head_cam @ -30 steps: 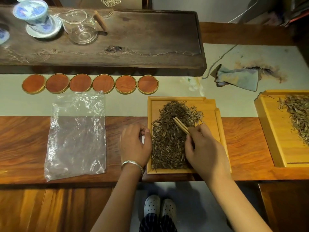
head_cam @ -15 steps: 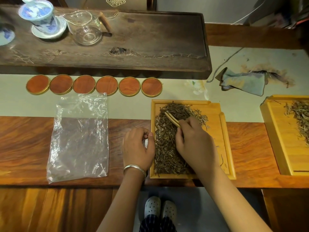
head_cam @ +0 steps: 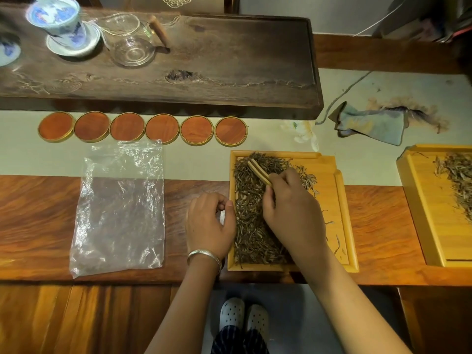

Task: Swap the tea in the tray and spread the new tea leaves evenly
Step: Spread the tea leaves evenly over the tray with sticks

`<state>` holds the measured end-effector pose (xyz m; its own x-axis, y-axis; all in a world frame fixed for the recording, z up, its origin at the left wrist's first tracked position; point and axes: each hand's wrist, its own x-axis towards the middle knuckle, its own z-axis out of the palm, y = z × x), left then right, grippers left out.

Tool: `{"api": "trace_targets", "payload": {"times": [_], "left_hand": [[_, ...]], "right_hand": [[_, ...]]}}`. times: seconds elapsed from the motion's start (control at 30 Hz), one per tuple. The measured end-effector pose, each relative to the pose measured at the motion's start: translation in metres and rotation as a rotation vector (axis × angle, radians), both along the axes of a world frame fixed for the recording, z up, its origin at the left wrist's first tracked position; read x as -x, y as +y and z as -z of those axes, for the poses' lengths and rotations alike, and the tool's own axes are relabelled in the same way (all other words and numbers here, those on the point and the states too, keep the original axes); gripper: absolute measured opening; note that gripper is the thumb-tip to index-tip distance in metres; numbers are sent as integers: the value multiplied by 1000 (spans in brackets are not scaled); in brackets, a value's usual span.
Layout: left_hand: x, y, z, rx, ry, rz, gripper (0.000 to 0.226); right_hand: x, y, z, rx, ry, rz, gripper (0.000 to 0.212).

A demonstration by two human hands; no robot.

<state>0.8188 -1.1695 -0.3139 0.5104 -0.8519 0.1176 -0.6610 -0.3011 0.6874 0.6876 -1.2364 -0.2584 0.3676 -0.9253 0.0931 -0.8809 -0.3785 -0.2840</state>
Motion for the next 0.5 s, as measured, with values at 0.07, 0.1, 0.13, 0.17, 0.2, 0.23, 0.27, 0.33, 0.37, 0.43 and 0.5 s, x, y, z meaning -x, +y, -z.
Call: {"api": "trace_targets", "payload": {"times": [0.07, 0.1, 0.13, 0.17, 0.2, 0.23, 0.27, 0.33, 0.37, 0.43, 0.5], "left_hand": [[0, 0, 0, 1, 3, 1, 11], [0, 0, 0, 2, 3, 1, 11], [0, 0, 0, 2, 3, 2, 11], [0, 0, 0, 1, 1, 3, 12], [0, 0, 0, 1, -1, 4, 12], [0, 0, 0, 1, 0, 6, 12], [0, 0, 0, 0, 2, 6, 12], [0, 0, 1, -3, 8, 5, 12], [0, 0, 1, -2, 11, 6, 13], [-1, 0, 1, 3, 12, 8, 13], [-1, -1, 1, 6, 9, 11, 14]], "right_hand": [[-1, -1, 0, 8, -12, 6, 21], [-1, -1, -1, 10, -15, 5, 21], [-1, -1, 0, 5, -14, 2, 21], [-1, -1, 0, -3, -9, -3, 21], [0, -1, 0, -12, -2, -8, 21], [1, 0, 1, -20, 2, -9, 21], [4, 0, 1, -26, -1, -7, 21], [15, 2, 1, -36, -24, 11, 21], [22, 2, 0, -39, -35, 30, 22], [34, 3, -2, -27, -48, 74, 20], [44, 3, -3, -42, -58, 110, 17]]}}
